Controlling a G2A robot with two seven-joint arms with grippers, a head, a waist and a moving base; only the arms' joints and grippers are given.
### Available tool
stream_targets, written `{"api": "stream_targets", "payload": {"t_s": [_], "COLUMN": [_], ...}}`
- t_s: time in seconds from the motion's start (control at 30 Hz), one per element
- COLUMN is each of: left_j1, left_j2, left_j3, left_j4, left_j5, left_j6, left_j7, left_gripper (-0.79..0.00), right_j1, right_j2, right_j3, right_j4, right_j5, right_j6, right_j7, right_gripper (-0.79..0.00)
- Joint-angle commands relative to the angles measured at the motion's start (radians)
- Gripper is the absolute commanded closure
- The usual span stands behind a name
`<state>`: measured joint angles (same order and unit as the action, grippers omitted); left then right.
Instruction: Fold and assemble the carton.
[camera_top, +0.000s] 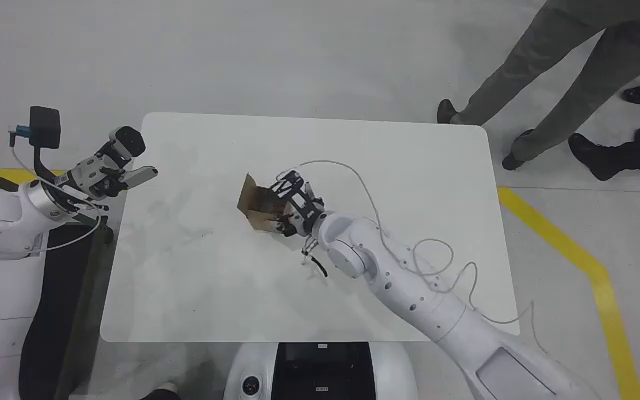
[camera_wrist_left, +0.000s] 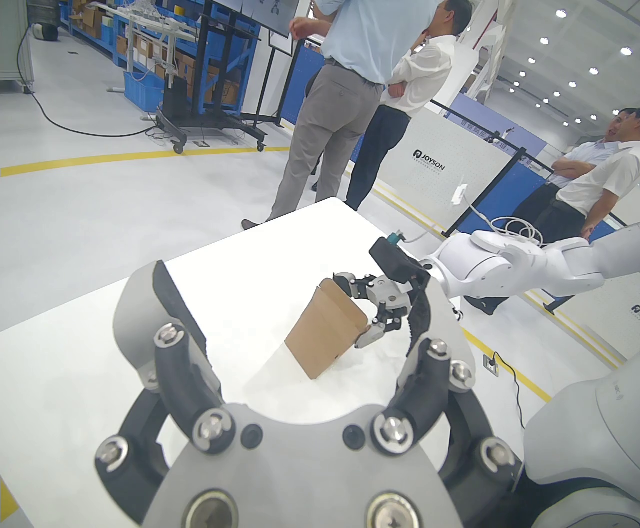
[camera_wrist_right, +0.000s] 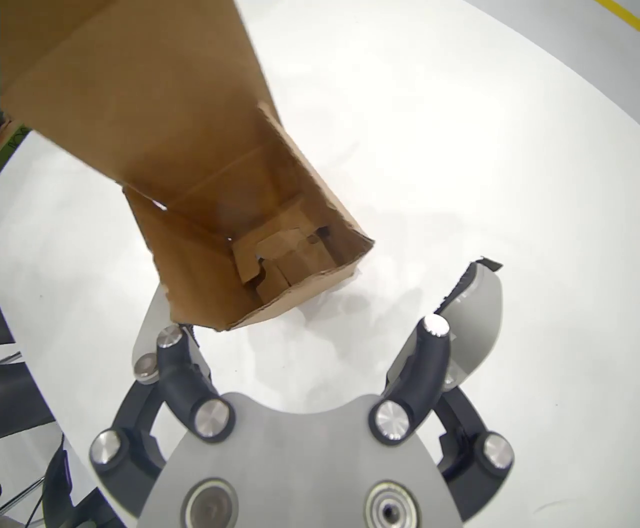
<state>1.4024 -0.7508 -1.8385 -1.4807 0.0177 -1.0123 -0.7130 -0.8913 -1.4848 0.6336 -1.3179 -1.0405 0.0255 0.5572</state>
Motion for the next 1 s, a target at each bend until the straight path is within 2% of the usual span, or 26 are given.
{"api": "stream_targets", "payload": {"t_s": [0.0, 0.33, 0.6, 0.8, 0.97], "left_j1": [0.0, 0.0, 0.0, 0.0, 0.0], "left_j2": [0.0, 0.0, 0.0, 0.0, 0.0], "left_j3": [0.0, 0.0, 0.0, 0.0, 0.0], "left_j4": [0.0, 0.0, 0.0, 0.0, 0.0], "left_j5": [0.0, 0.0, 0.0, 0.0, 0.0], "left_j6": [0.0, 0.0, 0.0, 0.0, 0.0], "left_j7": [0.0, 0.0, 0.0, 0.0, 0.0], "left_gripper": [-0.785, -0.785, -0.785, -0.785, -0.785], "right_j1": [0.011, 0.058, 0.011, 0.017, 0.022], "right_j2": [-0.002, 0.002, -0.008, -0.034, -0.046], "right_j3": [0.008, 0.083, 0.063, 0.042, 0.053], "right_j4": [0.016, 0.071, 0.008, 0.019, 0.054], "right_j5": [-0.01, -0.097, -0.026, -0.06, -0.067], "right_j6": [0.019, 0.067, -0.074, 0.042, 0.099], "right_j7": [0.013, 0.046, 0.033, -0.069, -0.073], "right_gripper": [-0.785, -0.785, -0.785, -0.785, -0.785]}}
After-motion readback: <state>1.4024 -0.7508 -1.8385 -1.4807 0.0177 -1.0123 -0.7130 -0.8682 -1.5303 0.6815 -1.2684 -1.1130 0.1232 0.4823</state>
